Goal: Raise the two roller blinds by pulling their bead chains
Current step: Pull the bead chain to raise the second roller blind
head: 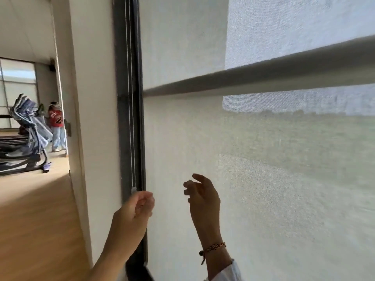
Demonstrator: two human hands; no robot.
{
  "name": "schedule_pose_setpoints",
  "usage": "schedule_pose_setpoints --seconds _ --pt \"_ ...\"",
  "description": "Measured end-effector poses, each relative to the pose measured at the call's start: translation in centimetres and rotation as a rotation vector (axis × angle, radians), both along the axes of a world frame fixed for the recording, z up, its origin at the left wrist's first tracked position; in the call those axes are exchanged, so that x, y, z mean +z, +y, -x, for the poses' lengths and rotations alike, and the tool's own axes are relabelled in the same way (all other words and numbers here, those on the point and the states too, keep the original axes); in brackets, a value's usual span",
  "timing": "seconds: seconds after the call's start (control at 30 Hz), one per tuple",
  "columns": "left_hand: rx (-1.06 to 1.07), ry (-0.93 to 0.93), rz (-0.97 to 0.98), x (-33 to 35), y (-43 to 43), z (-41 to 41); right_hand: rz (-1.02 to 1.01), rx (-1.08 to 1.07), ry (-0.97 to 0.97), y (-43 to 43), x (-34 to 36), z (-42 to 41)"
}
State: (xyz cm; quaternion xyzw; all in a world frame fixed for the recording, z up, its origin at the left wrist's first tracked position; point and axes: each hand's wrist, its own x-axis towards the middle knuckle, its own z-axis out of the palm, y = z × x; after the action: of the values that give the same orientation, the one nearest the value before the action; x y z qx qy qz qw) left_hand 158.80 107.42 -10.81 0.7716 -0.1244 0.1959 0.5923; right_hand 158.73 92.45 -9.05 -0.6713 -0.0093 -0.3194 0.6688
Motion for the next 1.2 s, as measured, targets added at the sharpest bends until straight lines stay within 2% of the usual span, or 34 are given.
schedule_pose_setpoints --seconds 0.17,0.33,0.53,0.7,0.83,0.97,1.2 --pt "0.055 -0.021 0.027 -0.1 2.2 -14.9 0.011 0.03 0.025 2.6 -0.7 -15.1" --pt "0.093 -0.15 -0.1 3.2 3.4 -28.0 0.037 0.038 0.03 5.5 2.0 -29.6" --pt "0.161 -0.214 0.018 5.4 5.2 -41.2 0.108 -0.012 0.027 8.3 4.0 -43.0" --pt "0.154 -0.16 0.077 3.8 7.6 -52.1 0.039 0.035 0.0 10.5 4.5 -51.8" --pt "0.163 -0.123 0.082 3.5 9.7 -58.7 0.03 0.068 0.035 13.8 4.6 -58.2" --pt "0.1 -0.164 0.031 2.7 11.3 -64.9 0.082 0.03 0.046 17.3 5.1 -64.2" --pt "-0.019 -0.169 0.142 0.8 11.2 -70.1 -0.183 0.018 0.19 19.4 5.8 -71.2"
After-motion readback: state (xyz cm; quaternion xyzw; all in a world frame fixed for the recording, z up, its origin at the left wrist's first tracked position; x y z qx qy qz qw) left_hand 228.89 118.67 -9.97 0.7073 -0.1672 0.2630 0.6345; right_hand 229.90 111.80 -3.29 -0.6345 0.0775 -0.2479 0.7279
